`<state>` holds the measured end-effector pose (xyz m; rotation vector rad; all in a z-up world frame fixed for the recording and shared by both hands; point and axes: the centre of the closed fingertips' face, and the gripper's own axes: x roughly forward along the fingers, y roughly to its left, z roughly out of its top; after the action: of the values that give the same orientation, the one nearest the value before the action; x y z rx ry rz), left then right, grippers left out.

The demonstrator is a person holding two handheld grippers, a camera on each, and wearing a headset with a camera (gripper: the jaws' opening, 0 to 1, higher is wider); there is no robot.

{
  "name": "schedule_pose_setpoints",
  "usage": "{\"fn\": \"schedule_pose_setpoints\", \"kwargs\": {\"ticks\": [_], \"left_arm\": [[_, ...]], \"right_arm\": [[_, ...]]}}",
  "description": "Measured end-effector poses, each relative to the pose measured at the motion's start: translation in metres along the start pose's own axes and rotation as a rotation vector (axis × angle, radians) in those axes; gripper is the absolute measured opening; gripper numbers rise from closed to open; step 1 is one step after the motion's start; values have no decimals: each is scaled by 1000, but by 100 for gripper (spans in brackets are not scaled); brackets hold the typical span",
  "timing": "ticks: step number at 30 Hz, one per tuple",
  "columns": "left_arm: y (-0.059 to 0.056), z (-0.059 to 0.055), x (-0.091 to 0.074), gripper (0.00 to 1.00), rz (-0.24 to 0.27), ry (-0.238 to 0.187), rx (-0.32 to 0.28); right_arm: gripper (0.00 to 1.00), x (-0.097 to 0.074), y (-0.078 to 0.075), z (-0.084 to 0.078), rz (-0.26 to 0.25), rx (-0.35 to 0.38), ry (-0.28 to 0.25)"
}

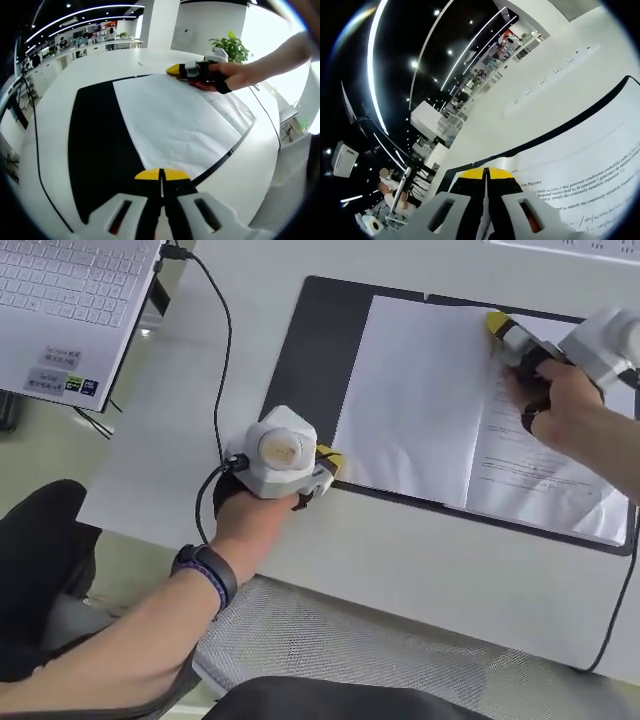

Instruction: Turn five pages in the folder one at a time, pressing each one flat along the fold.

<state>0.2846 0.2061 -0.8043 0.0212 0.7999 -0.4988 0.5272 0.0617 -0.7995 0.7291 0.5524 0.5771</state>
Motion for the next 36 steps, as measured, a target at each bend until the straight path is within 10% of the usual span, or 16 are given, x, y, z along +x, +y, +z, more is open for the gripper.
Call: {"fn": "schedule_pose_setpoints", "kwargs": {"ticks": [36], "left_arm": [[0, -1, 1, 0, -16, 15, 51]], "right_arm": [[0, -101, 66, -92, 141, -37, 140]]}}
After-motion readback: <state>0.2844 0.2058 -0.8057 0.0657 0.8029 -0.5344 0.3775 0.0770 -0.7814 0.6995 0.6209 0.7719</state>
